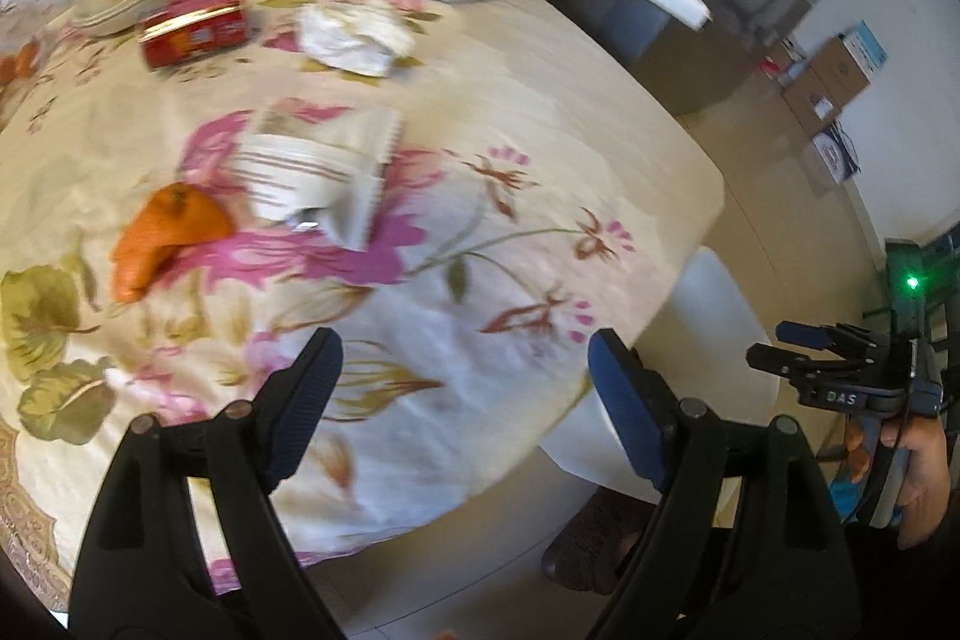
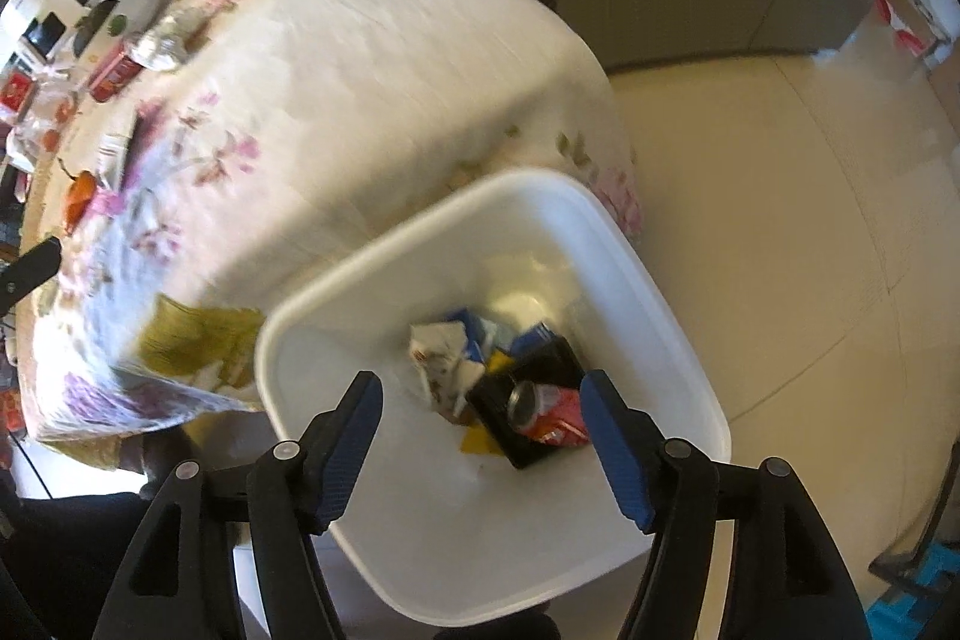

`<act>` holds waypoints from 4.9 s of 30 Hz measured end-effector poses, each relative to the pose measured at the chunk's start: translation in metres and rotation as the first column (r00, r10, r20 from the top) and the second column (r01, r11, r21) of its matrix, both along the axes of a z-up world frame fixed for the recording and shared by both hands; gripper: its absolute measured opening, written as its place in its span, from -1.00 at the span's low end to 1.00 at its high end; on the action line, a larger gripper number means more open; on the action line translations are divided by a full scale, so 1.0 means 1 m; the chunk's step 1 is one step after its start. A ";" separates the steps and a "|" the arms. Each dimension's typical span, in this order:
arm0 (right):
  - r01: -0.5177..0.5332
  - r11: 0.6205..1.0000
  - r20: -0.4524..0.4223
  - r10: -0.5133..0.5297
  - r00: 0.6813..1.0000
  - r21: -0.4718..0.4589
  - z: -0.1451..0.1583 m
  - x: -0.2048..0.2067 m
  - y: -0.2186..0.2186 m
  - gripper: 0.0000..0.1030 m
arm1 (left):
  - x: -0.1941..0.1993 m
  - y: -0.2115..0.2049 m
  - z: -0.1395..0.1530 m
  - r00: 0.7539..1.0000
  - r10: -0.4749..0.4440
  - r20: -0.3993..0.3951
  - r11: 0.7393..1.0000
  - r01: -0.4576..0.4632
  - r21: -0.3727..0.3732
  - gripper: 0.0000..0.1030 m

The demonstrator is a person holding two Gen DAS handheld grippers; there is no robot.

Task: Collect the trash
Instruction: 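Open both tools to drop the can and pecan bag into the bin, then move both open tools back over the orange bag on the table, then grasp the orange bag with the left tool while the right tool grasps the paper wrapper, then carry the orange bag and paper wrapper over the white bin with both tools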

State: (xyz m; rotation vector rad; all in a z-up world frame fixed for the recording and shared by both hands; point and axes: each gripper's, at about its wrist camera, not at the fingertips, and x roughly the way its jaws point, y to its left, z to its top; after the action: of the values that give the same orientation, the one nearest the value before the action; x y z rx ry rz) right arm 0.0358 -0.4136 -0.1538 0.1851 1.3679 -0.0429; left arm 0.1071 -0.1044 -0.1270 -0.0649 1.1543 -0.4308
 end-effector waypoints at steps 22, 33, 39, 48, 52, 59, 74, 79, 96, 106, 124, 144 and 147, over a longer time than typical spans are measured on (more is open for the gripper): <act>-0.154 0.988 0.086 0.154 0.984 0.001 0.027 0.063 0.116 0.47 | 0.035 0.121 -0.021 0.993 0.083 0.083 0.991 -0.091 0.101 0.64; -0.190 0.982 0.075 0.190 0.979 -0.017 0.022 0.079 0.146 0.48 | 0.068 0.112 -0.044 0.995 -0.002 0.105 0.996 -0.008 0.093 0.64; -0.211 0.977 0.071 0.214 0.974 -0.039 0.018 0.083 0.156 0.48 | 0.078 0.094 -0.045 0.993 -0.020 0.113 0.988 0.002 0.157 0.44; -0.272 0.959 0.100 0.279 0.955 -0.076 0.022 0.088 0.180 0.57 | 0.075 0.092 -0.048 0.992 -0.038 0.118 0.972 0.009 0.237 -0.09; -0.298 0.952 0.091 0.303 0.949 -0.068 0.018 0.089 0.194 0.57 | 0.070 0.096 -0.048 0.992 -0.036 0.117 0.971 0.006 0.240 -0.13; -0.291 0.956 0.090 0.294 0.952 -0.050 0.015 0.090 0.202 0.57 | 0.068 0.101 -0.055 0.988 -0.018 0.151 0.967 -0.021 0.254 0.34; -0.415 0.901 0.148 0.431 0.890 -0.126 0.033 0.129 0.238 0.64 | 0.068 0.140 -0.037 0.987 0.145 0.070 0.967 -0.157 0.199 -0.49; -0.555 0.819 0.143 0.572 0.807 -0.147 0.023 0.156 0.287 0.65 | 0.062 0.157 -0.031 0.982 0.181 0.052 0.965 -0.188 0.181 -0.49; -0.652 0.753 0.039 0.657 0.753 -0.091 -0.036 0.214 0.325 0.67 | 0.068 0.171 -0.038 0.982 0.189 -0.012 0.979 -0.187 0.082 -0.42; -0.664 0.744 0.062 0.668 0.742 -0.076 -0.034 0.202 0.305 0.41 | 0.081 0.150 -0.037 0.989 0.145 0.012 0.988 -0.146 0.044 0.37; -0.525 0.849 0.023 0.527 0.850 -0.068 -0.024 0.163 0.226 -0.07 | 0.086 0.129 -0.045 0.991 0.129 -0.014 0.985 -0.127 0.118 -0.52; -0.309 0.949 0.041 0.312 0.949 -0.061 0.010 0.081 0.153 -0.27 | 0.033 0.081 -0.008 1.000 0.004 0.022 0.999 -0.005 0.048 -0.54; -0.289 0.956 0.059 0.292 0.955 -0.045 0.023 0.068 0.140 -0.27 | 0.025 0.067 -0.005 0.999 -0.028 0.031 0.999 0.027 0.045 -0.54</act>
State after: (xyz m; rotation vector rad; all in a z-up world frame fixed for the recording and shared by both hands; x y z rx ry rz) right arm 0.1038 -0.2740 -0.1306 -0.0468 1.3162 0.1835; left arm 0.1322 -0.0370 -0.1319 -0.0035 1.1347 -0.4292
